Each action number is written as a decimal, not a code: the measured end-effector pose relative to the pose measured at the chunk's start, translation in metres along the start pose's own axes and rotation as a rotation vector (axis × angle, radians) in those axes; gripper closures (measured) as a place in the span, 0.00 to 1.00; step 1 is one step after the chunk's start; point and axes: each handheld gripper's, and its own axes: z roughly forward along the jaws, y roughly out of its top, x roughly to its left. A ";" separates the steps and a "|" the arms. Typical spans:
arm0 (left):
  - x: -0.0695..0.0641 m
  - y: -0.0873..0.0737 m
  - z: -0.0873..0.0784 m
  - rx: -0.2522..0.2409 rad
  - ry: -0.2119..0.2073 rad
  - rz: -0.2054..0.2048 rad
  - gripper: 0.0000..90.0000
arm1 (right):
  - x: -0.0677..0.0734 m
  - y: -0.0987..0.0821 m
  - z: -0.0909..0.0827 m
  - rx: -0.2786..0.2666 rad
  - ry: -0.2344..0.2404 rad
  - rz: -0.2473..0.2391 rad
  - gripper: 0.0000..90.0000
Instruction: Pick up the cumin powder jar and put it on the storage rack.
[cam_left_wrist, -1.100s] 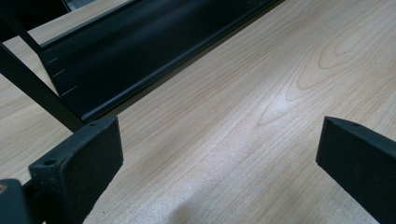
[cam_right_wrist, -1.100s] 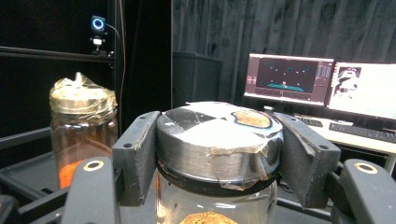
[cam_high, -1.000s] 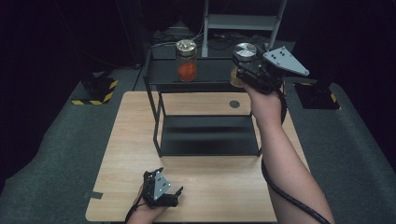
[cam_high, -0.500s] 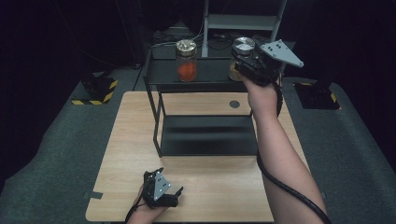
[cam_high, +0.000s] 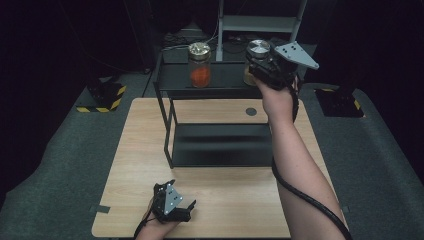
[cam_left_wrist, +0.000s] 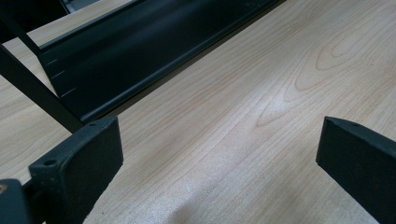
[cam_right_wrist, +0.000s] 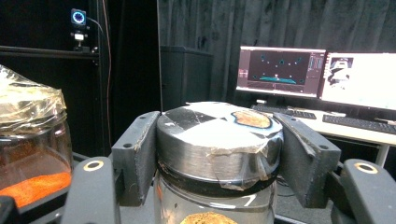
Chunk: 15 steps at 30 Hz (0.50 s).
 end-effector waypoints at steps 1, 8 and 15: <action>0.000 0.000 0.000 -0.001 0.000 0.002 0.01 | 0.001 0.000 0.000 -0.002 0.001 0.003 0.38; 0.000 0.000 0.000 -0.001 0.001 -0.001 0.01 | 0.003 -0.001 0.003 0.002 0.015 0.001 0.38; 0.000 0.000 0.000 -0.001 0.000 0.000 0.01 | 0.001 -0.004 0.004 -0.005 0.016 0.011 0.38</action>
